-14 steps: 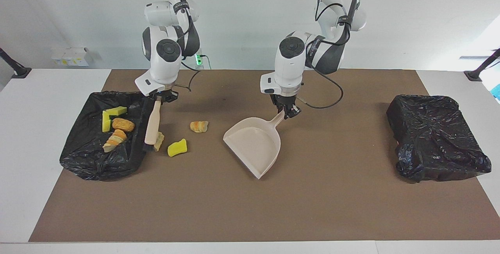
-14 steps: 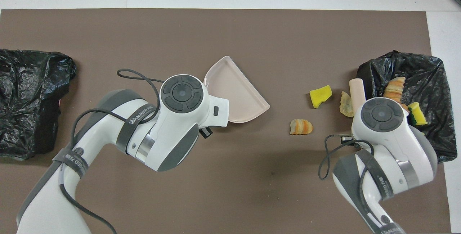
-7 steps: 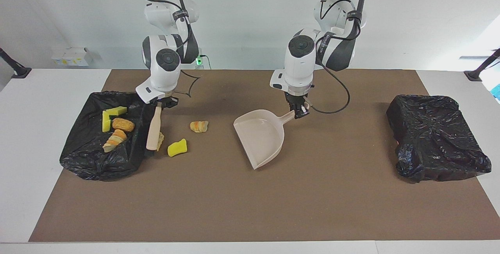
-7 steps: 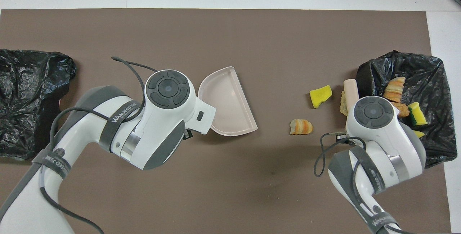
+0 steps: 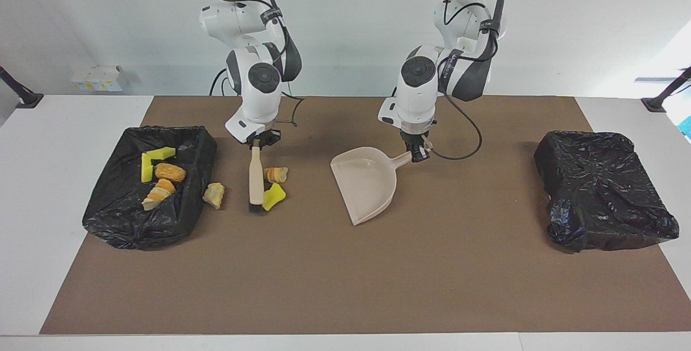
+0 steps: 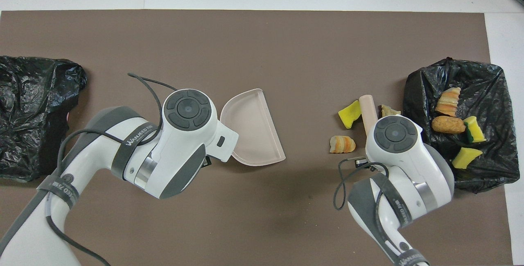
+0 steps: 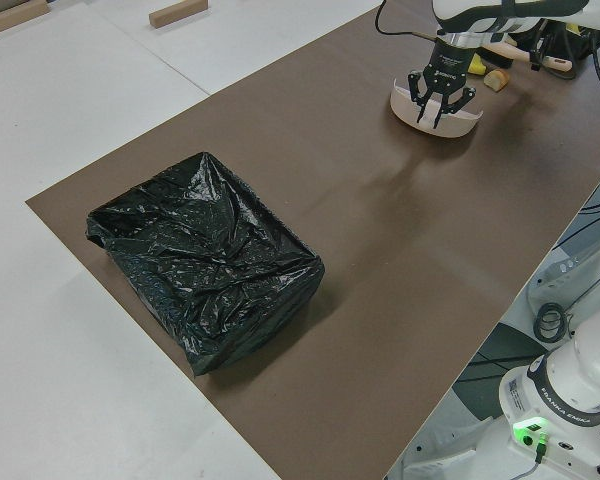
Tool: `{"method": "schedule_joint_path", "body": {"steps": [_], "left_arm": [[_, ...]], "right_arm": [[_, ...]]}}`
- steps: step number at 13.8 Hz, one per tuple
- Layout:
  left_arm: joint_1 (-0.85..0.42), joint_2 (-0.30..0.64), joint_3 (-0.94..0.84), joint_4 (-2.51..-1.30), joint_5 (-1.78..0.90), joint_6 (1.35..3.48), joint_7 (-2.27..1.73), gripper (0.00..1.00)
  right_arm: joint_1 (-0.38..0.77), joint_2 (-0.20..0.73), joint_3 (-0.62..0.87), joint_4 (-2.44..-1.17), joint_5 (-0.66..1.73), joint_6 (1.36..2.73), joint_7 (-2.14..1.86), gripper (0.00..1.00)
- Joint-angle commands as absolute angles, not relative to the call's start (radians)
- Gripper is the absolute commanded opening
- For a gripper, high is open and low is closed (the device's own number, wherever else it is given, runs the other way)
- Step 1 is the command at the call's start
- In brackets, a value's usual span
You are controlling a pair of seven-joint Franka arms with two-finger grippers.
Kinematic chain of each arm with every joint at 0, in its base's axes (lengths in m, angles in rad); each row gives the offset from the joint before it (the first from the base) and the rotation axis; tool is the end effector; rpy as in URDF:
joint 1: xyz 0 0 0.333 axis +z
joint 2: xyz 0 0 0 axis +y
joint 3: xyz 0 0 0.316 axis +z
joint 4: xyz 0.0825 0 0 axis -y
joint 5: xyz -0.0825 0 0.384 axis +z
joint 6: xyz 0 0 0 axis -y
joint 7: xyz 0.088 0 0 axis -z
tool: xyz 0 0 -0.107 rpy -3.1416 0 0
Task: Sweep and dump trash in bin
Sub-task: 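Sweep pieces near the bin toward the dustpan with the right gripper's brush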
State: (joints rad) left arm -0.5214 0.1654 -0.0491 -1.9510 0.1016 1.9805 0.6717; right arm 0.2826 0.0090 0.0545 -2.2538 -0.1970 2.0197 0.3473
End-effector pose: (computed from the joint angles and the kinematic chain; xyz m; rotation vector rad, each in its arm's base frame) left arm 0.4898 -0.3057 0.3848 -2.4454 1.8377 0.2136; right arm 0.4700 0.1526 0.3426 2.8903 0.1407 -0.2514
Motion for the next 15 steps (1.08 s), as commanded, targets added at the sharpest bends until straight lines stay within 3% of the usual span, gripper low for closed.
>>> {"method": "schedule_joint_path", "body": {"steps": [1, 4, 7, 12, 15], "left_arm": [[-0.52, 0.147, -0.054, -1.997, 0.12, 2.042, 0.683, 0.0], [-0.52, 0.166, -0.054, -2.011, 0.12, 2.071, 0.683, 0.0], [-0.52, 0.167, -0.054, -2.016, 0.12, 2.083, 0.683, 0.0], [-0.525, 0.169, -0.054, -2.022, 0.12, 2.092, 0.683, 0.0], [-0.525, 0.167, -0.054, -2.031, 0.12, 2.102, 0.683, 0.0]], "right_arm": [[0.32, 0.035, 0.052, -2.201, -0.114, 2.023, 0.307, 0.0], [0.337, 0.041, 0.051, -2.135, -0.113, 1.903, 0.365, 0.0], [0.269, 0.021, 0.034, -2.12, -0.188, 1.832, 0.391, 0.0], [0.12, 0.022, 0.04, -2.143, -0.322, 1.882, 0.423, 0.0], [0.089, 0.015, 0.041, -2.195, -0.437, 1.907, 0.42, 0.0]]}}
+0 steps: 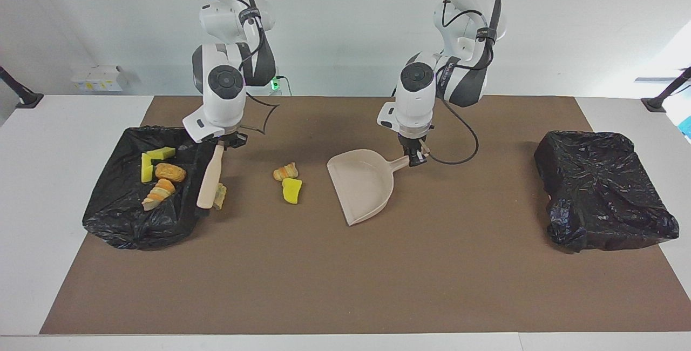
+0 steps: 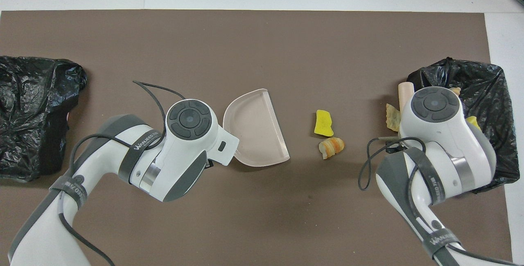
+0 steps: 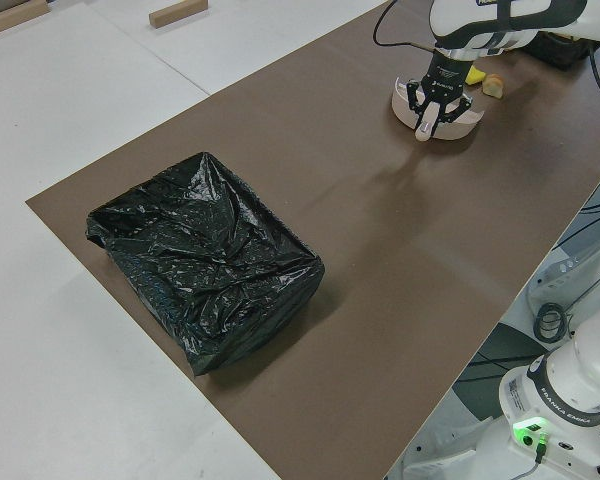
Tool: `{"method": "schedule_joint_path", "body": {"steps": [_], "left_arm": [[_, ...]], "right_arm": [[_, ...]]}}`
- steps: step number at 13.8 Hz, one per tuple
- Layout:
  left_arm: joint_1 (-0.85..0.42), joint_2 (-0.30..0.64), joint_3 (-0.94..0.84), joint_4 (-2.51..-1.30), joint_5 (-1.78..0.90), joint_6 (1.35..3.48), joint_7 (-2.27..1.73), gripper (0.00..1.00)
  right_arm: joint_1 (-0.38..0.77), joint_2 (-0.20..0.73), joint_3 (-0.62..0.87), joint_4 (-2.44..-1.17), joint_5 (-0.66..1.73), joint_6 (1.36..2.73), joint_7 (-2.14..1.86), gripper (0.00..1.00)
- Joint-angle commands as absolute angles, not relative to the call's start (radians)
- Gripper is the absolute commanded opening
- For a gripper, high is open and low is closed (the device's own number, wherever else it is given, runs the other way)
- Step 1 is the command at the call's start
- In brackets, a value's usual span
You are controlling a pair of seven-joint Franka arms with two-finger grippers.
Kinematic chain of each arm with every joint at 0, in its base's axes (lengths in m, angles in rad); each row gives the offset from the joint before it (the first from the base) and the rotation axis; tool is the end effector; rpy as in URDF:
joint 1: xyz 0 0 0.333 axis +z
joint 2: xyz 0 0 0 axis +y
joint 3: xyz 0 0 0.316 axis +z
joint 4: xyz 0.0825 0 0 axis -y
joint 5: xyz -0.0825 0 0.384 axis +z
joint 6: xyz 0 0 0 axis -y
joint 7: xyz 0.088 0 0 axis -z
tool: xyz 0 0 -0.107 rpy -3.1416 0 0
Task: Sweep and dump trash in bin
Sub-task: 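Sweep pieces near the bin toward the dustpan with the right gripper's brush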
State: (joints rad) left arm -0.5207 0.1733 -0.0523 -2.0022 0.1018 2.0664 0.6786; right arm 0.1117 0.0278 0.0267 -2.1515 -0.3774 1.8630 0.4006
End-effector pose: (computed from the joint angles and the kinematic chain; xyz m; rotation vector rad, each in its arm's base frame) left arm 0.4860 -0.3064 0.3640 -2.4356 1.8604 0.1727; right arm 0.5060 0.0418 0.3701 2.7130 -0.1278 -0.2907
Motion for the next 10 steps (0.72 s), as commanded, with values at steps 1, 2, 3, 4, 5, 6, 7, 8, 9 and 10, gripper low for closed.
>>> {"method": "schedule_joint_path", "body": {"steps": [1, 2, 3, 4, 5, 6, 7, 8, 9, 10], "left_arm": [[-0.525, 0.167, -0.054, -2.033, 0.12, 2.102, 0.684, 0.0], [-0.525, 0.166, -0.054, -2.036, 0.12, 2.102, 0.684, 0.0], [-0.525, 0.166, -0.054, -2.037, 0.12, 2.102, 0.683, 0.0], [-0.523, 0.166, -0.054, -2.037, 0.12, 2.102, 0.684, 0.0], [-0.522, 0.166, -0.054, -2.037, 0.12, 2.103, 0.683, 0.0], [-0.52, 0.166, -0.054, -2.037, 0.12, 2.105, 0.683, 0.0], [-0.519, 0.166, -0.054, -2.037, 0.12, 2.106, 0.684, 0.0], [-0.517, 0.166, -0.054, -2.037, 0.12, 2.108, 0.683, 0.0], [-0.515, 0.166, -0.054, -2.037, 0.12, 2.108, 0.683, 0.0], [-0.515, 0.166, -0.054, -2.037, 0.12, 2.108, 0.683, 0.0]], "right_arm": [[0.072, 0.012, 0.041, -2.206, -0.439, 1.933, 0.411, 0.0], [0.066, 0.015, 0.043, -2.207, -0.439, 1.942, 0.396, 0.0], [0.064, 0.021, 0.043, -2.212, -0.439, 1.948, 0.394, 0.0], [0.064, 0.025, 0.044, -2.217, -0.437, 1.969, 0.391, 0.0], [0.064, 0.031, 0.044, -2.229, -0.437, 1.985, 0.393, 0.0], [0.063, 0.038, 0.044, -2.238, -0.434, 2.009, 0.391, 0.0], [0.064, 0.046, 0.044, -2.247, -0.428, 2.029, 0.393, 0.0], [0.064, 0.052, 0.046, -2.249, -0.422, 2.036, 0.394, 0.0], [0.072, 0.052, 0.048, -2.249, -0.419, 2.034, 0.393, 0.0], [0.081, 0.051, 0.048, -2.249, -0.39, 2.028, 0.391, 0.0]]}}
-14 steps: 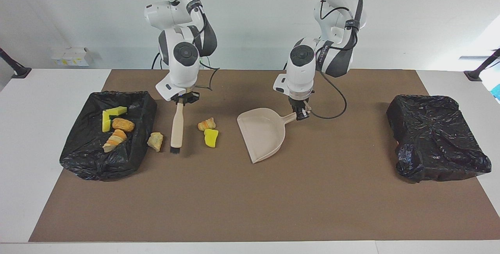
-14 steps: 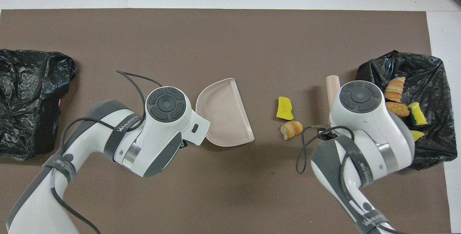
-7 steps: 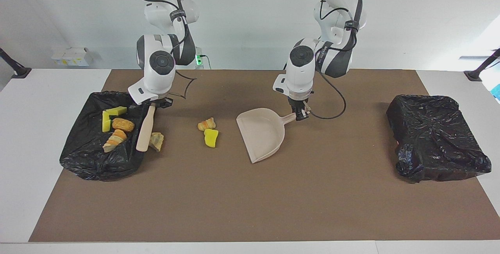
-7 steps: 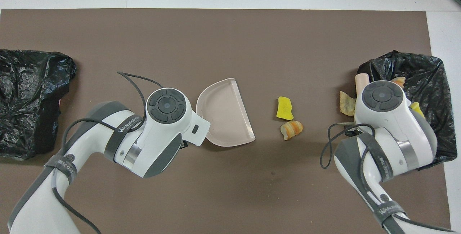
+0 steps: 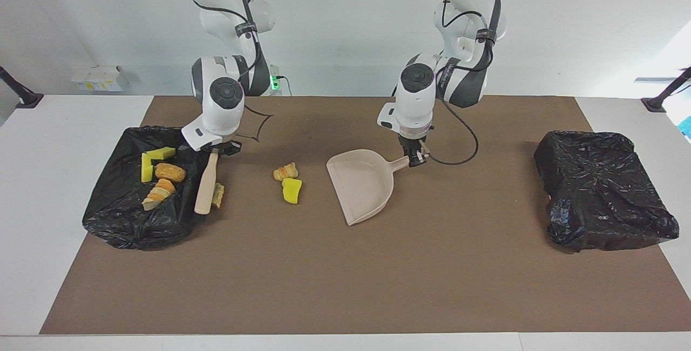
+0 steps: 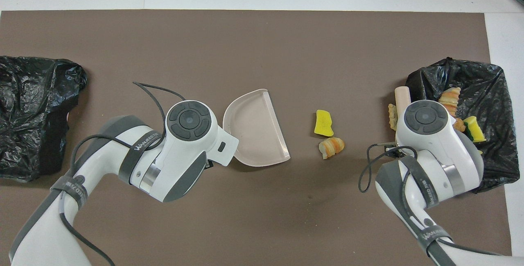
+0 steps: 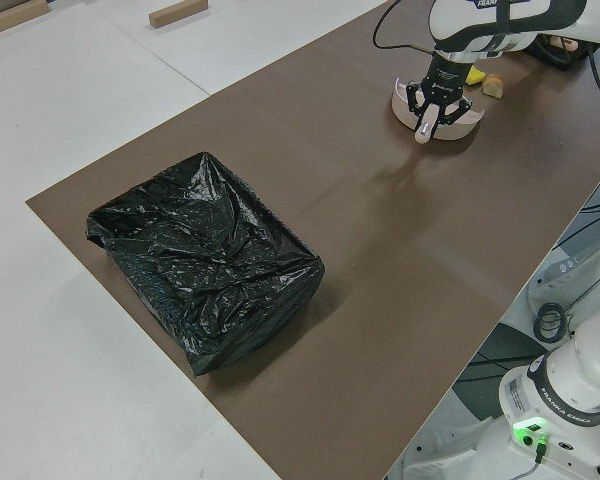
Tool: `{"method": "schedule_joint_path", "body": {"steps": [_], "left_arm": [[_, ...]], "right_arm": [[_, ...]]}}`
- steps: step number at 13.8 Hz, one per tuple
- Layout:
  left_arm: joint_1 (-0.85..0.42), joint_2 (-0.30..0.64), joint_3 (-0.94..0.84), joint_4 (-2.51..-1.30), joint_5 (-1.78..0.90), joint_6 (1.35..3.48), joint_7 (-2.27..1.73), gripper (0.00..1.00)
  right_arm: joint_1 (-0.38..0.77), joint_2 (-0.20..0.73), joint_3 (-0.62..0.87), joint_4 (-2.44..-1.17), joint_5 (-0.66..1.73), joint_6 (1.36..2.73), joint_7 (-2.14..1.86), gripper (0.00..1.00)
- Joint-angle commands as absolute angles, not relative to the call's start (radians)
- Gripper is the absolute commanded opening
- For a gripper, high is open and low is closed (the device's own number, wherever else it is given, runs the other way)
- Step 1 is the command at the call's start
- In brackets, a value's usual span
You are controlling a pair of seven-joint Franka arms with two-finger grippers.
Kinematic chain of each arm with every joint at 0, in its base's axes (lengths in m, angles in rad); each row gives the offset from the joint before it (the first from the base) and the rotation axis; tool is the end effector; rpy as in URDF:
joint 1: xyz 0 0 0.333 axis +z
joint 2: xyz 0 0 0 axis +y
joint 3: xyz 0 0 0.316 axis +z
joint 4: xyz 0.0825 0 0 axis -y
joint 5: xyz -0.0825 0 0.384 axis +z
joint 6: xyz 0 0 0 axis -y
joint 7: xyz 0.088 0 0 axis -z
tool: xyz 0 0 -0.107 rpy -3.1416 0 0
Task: Sweep and dump trash in bin
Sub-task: 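Sweep pieces near the bin toward the dustpan with the right gripper's brush, then sweep bread and sponge pieces into the dustpan with the right gripper's brush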
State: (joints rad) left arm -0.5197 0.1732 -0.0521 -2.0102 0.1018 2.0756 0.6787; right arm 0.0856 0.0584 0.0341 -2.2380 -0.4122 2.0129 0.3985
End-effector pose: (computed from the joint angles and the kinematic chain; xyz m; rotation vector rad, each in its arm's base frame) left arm 0.4854 -0.3054 0.3612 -2.4363 1.8603 0.1707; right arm 0.4999 0.0363 0.3269 2.7275 -0.0639 -0.2518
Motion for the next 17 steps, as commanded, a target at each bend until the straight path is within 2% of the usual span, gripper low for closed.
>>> {"method": "schedule_joint_path", "body": {"steps": [1, 6, 12, 17], "left_arm": [[-0.515, 0.166, -0.054, -2.037, 0.12, 2.109, 0.683, 0.0], [-0.514, 0.166, -0.055, -2.037, 0.12, 2.111, 0.684, 0.0], [-0.512, 0.166, -0.054, -2.037, 0.12, 2.114, 0.684, 0.0], [-0.512, 0.167, -0.054, -2.037, 0.12, 2.12, 0.686, 0.0]], "right_arm": [[0.095, 0.049, 0.049, -2.249, -0.356, 2.023, 0.39, 0.0], [0.215, 0.054, 0.049, -2.23, -0.157, 2.02, 0.379, 0.0], [0.411, 0.17, 0.051, -2.097, 0.001, 2.029, 0.458, 0.0], [0.523, 0.209, 0.051, -2.01, 0.144, 2.039, 0.485, 0.0]]}}
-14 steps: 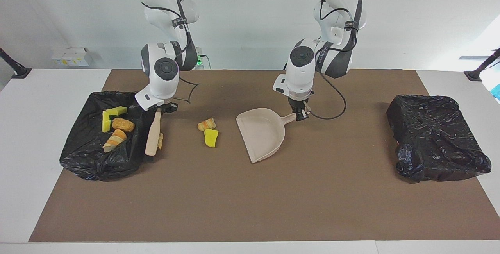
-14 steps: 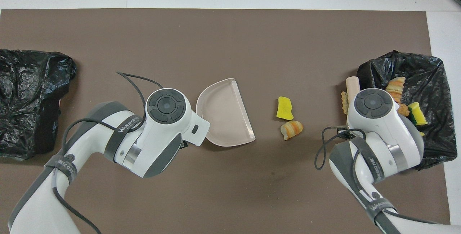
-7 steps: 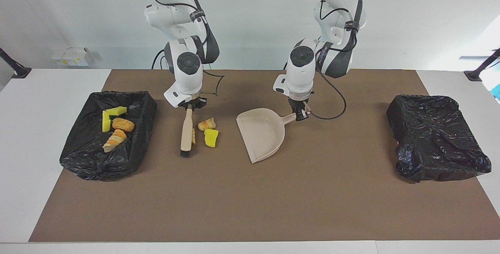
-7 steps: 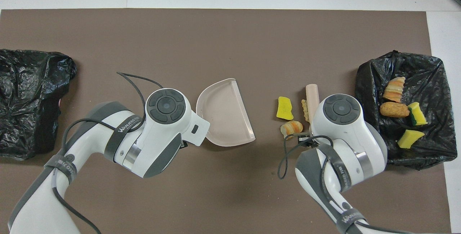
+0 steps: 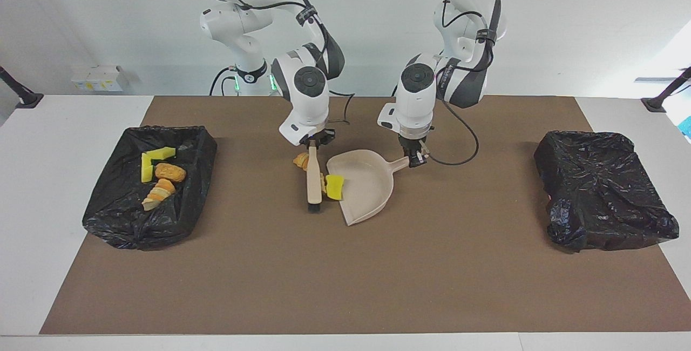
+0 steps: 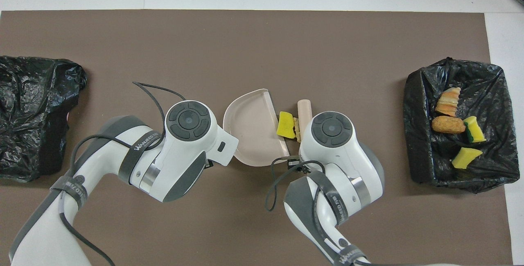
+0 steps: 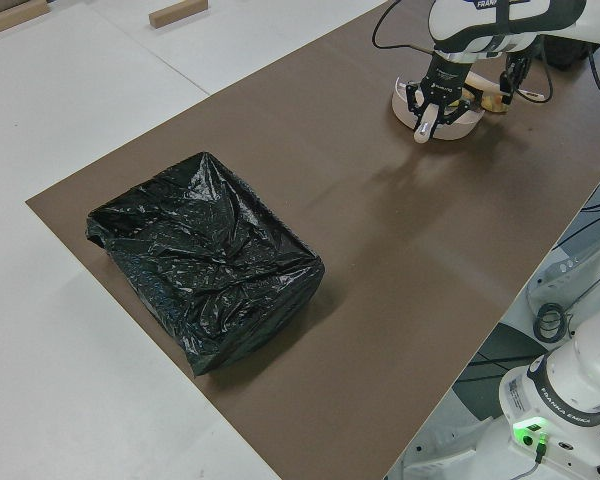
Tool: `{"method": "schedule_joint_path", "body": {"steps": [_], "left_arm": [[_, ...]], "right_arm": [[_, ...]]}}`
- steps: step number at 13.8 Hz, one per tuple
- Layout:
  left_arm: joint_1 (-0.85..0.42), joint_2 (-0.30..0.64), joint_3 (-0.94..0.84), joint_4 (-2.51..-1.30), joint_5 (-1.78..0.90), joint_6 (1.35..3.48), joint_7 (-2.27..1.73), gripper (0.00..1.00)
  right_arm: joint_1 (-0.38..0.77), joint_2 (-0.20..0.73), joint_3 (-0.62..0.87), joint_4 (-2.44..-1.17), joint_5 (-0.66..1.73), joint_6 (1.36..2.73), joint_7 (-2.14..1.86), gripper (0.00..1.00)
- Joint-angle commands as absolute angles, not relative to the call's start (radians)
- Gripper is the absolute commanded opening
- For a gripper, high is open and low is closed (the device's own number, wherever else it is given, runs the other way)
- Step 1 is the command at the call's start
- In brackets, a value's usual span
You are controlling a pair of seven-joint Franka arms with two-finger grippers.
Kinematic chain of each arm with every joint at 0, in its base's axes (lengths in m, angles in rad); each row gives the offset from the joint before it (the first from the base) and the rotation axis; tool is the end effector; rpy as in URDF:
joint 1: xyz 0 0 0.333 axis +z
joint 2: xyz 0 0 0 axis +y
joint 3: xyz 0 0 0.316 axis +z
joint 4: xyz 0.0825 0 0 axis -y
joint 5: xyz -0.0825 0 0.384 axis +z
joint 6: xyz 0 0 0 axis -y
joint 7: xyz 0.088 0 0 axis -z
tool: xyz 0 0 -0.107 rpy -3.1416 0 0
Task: Sweep and dump trash in bin
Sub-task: 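Sweep bread and sponge pieces into the dustpan with the right gripper's brush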
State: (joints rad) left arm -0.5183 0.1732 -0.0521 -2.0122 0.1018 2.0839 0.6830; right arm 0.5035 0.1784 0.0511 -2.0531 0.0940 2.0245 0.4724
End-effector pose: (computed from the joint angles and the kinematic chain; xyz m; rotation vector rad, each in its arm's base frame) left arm 0.4861 -0.3050 0.3610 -2.4339 1.8648 0.1614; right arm 0.4695 0.2967 0.3364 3.0977 0.0501 -0.3482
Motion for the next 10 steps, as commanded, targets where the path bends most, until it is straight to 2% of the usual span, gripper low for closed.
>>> {"method": "schedule_joint_path", "body": {"steps": [1, 4, 10], "left_arm": [[-0.512, 0.167, -0.054, -2.037, 0.12, 2.12, 0.686, 0.0], [-0.512, 0.167, -0.054, -2.037, 0.12, 2.12, 0.686, 0.0], [-0.511, 0.167, -0.054, -2.039, 0.12, 2.125, 0.687, 0.0]], "right_arm": [[0.55, 0.21, 0.051, -2.0, 0.165, 2.04, 0.483, 0.0], [0.586, 0.196, 0.051, -1.997, 0.213, 2.034, 0.494, 0.0], [0.491, 0.019, 0.037, -2.022, 0.21, 1.692, 0.511, 0.0]]}}
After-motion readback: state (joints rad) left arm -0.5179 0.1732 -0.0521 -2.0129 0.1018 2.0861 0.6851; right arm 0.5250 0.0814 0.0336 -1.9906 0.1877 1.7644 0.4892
